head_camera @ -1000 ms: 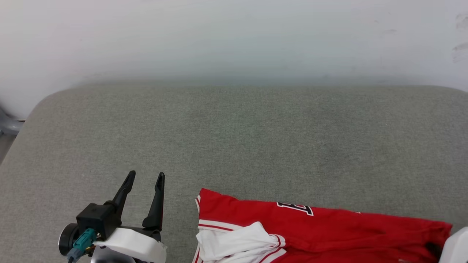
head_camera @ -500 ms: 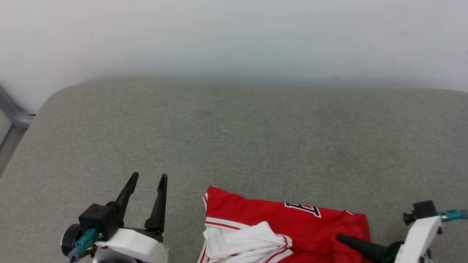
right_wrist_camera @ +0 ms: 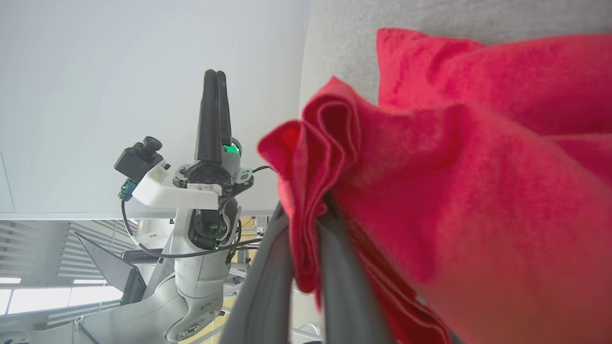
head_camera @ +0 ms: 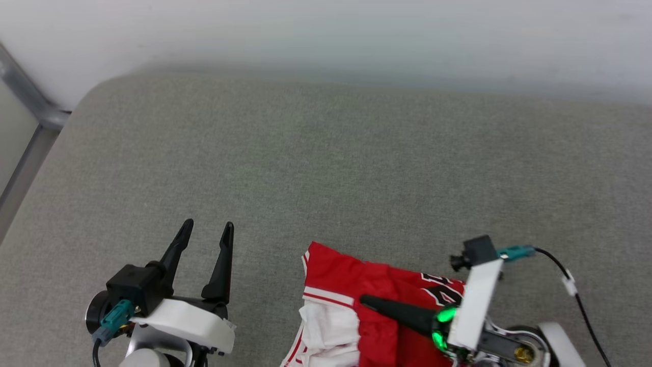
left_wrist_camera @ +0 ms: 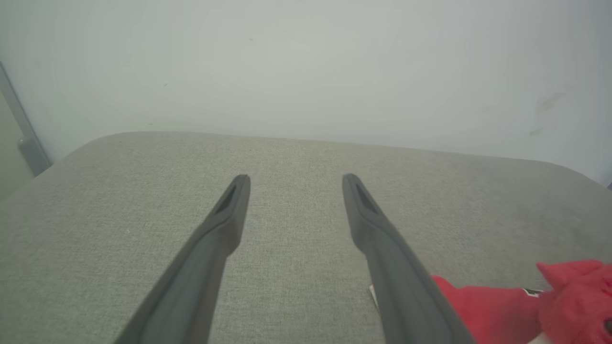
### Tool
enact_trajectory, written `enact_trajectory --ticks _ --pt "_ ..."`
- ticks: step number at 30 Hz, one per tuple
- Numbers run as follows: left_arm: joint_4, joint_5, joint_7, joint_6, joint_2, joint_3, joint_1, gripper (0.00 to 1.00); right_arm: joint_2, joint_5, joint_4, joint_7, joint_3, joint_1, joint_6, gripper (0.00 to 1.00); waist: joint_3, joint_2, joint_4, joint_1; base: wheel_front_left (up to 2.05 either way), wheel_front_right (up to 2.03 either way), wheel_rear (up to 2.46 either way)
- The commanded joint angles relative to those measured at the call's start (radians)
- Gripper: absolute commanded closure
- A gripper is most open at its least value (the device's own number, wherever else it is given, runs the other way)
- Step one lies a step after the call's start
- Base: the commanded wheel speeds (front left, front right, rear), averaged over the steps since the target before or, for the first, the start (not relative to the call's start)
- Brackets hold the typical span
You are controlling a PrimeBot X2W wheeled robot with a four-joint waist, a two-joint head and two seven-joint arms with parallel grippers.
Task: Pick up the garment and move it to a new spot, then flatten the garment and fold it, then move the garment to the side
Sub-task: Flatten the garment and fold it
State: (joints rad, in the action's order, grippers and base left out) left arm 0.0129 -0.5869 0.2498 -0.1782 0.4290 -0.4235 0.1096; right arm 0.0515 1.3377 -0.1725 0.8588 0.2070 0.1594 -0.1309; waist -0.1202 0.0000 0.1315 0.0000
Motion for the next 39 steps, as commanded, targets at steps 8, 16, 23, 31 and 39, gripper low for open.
enact_trajectory --ticks 8,16,23,31,39 --pt "-0.03 0.002 0.01 0.033 -0.029 0.003 0.059 0.0 -0.001 -0.044 -0.08 -0.12 0.146 0.1 0.0 1.0 -0.088 0.0 0.038 0.0 0.0 0.0 0.0" --pt "-0.07 0.013 0.015 0.053 -0.055 0.01 0.066 0.0 -0.002 -0.069 -0.144 -0.206 0.195 0.122 0.0 0.0 -0.081 0.0 0.03 0.0 0.0 0.0 0.0" --pt "-0.088 0.021 0.016 0.061 -0.063 0.009 0.043 0.0 0.022 -0.173 -0.071 -0.35 0.22 0.089 0.0 0.0 -0.023 0.0 0.009 0.0 0.0 0.0 0.0" --pt "-0.09 0.025 0.017 0.038 -0.06 0.019 0.007 0.0 0.111 -0.554 -0.062 -0.637 0.108 0.032 0.0 0.0 0.041 0.0 -0.02 0.0 0.0 0.0 0.0" --pt "-0.079 0.028 0.017 0.008 -0.06 0.034 -0.033 0.0 0.088 -0.95 0.004 -0.786 -0.205 -0.062 0.0 0.0 0.077 0.0 -0.049 0.0 0.0 0.0 0.0"
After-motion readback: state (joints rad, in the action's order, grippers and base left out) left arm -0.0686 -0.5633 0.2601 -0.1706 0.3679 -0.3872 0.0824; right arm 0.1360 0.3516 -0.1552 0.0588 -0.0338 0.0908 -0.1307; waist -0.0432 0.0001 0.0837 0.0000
